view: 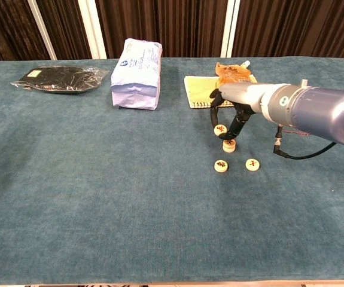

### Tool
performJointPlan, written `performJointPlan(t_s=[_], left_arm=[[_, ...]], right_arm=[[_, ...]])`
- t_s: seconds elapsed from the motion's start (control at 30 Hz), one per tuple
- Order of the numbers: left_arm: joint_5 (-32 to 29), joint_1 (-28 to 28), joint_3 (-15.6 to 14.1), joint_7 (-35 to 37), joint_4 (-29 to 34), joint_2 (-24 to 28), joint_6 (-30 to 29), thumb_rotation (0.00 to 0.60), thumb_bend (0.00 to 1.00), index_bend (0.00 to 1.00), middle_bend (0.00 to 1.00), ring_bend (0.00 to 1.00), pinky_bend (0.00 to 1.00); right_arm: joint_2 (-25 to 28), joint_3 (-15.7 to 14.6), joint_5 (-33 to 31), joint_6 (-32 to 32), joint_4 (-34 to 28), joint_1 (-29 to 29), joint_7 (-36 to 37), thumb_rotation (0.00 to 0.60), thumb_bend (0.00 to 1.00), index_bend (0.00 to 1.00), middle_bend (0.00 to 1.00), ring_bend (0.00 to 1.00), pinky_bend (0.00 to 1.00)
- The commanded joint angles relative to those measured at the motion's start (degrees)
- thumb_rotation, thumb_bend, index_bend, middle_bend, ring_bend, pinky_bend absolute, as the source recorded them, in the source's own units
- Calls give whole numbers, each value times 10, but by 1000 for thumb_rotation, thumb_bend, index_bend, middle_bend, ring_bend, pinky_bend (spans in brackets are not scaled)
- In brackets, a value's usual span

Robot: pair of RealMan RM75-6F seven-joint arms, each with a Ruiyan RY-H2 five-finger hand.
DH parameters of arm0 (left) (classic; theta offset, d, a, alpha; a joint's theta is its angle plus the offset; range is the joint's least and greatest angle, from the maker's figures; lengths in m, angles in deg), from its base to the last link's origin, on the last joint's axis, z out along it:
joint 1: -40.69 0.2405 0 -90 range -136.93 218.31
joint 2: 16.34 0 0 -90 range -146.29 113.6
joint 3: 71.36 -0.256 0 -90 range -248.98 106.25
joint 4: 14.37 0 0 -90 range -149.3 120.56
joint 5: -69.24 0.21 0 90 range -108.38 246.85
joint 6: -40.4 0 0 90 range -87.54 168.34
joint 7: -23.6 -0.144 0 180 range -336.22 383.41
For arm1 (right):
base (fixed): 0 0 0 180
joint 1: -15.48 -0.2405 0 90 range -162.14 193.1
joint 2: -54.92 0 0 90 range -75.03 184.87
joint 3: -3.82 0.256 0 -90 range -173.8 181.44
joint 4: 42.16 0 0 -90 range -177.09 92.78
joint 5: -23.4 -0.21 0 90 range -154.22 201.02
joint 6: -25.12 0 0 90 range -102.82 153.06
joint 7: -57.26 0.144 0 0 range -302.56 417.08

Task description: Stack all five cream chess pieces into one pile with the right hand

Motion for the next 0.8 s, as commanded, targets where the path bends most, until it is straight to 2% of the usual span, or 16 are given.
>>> performJointPlan(t_s=[0.03, 0.8], left_arm=[[1, 0, 0, -1, -1, 0, -1, 600, 624, 134, 1, 0, 0], [0, -1, 1, -3, -1, -1, 0, 600, 624, 134, 1, 0, 0]], right_arm=[[4, -5, 2, 1, -6, 4, 3, 600, 407, 528, 0, 0, 0], [10, -23, 17, 2, -8, 21, 24, 600, 406, 528, 0, 0, 0]])
